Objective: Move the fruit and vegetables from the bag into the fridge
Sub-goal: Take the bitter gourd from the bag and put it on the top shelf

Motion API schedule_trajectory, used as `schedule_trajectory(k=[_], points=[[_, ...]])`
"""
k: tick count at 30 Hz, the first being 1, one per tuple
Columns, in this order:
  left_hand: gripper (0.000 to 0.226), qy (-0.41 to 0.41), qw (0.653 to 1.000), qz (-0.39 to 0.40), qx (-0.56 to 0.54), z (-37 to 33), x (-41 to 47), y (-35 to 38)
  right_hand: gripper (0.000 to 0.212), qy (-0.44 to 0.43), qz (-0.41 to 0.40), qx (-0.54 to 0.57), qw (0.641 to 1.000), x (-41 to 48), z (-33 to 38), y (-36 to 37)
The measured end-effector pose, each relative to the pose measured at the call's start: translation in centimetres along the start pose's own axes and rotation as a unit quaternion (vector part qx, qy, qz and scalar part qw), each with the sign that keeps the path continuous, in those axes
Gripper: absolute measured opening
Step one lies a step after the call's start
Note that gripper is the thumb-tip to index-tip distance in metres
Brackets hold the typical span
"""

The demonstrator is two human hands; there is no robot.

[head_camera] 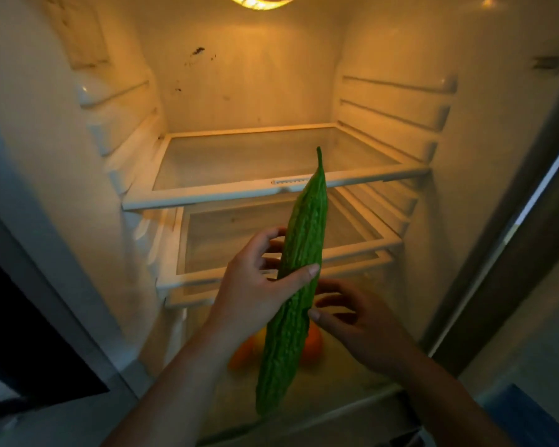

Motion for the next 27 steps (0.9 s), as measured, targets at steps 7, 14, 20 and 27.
schedule_trajectory(k=[7,14,20,27], points=[[0.046,0.025,0.998,-0.06,-0.01,-3.1,2.7,0.7,0.045,-0.046,-0.024,0.013,0.999,0.6,2.5,-1.5],[0.037,0.066,0.992,-0.104,-0.038,-6.3,5.1,0.1,0.044,-0.074,-0.094,0.033,0.992,1.0,3.3,-2.3],[0.06,0.086,0.988,-0.126,0.037,-8.1,6.3,-2.8,0.045,-0.151,-0.134,-0.05,0.978,2.5,6.9,-5.0],[0.04,0.108,0.977,-0.125,0.136,-8.7,5.7,-5.9,0.048,-0.237,-0.217,-0.15,0.935,4.9,10.9,-8.9]])
Point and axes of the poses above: each hand's wrist, its own x-axis towards the middle knuckle, its own y-axis out of the palm, z = x × y, the point moved 3 cm from there along x, towards the middle knuckle, and after that the axes turned 4 degrees about y, right-handed, at the moved point
